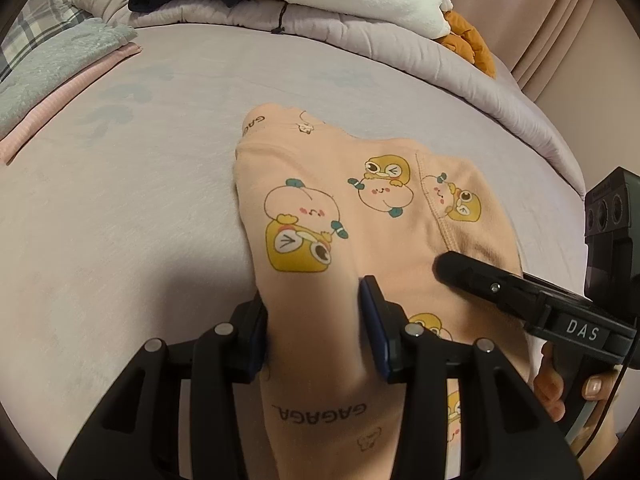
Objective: Fold small clothes
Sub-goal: 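Lay the folded shirt flat on the bed with both grippers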
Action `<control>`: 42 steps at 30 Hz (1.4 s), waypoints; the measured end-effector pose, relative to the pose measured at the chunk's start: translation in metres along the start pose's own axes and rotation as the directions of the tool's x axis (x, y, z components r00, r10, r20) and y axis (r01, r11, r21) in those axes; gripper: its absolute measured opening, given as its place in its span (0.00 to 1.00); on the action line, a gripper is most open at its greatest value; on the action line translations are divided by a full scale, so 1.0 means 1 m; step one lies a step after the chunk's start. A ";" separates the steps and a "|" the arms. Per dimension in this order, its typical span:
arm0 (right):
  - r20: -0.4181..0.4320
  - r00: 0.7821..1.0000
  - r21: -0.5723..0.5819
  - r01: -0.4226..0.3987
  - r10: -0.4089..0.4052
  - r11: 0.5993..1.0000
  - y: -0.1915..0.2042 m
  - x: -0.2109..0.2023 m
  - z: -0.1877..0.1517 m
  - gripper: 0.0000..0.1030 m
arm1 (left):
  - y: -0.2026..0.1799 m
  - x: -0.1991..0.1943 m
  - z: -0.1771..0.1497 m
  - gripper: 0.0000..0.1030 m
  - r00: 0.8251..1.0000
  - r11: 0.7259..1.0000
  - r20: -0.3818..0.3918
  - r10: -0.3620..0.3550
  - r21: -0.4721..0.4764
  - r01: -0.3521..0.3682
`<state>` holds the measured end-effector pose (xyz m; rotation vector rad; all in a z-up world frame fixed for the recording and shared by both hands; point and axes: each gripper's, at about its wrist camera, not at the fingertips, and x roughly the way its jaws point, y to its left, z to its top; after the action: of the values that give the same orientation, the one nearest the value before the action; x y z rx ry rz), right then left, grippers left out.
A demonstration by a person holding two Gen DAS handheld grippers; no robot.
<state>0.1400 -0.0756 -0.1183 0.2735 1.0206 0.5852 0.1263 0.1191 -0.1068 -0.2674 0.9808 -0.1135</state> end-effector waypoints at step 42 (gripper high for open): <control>-0.020 1.000 0.062 0.020 -0.019 0.998 -0.006 -0.016 -0.016 0.55 | 0.002 -0.027 -0.026 0.42 0.999 0.999 0.021 0.045 0.008 -0.045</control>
<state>0.1219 -0.0906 -0.1183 0.3130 1.0601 0.5400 0.0898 0.1222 -0.0987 -0.2384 0.9652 -0.0735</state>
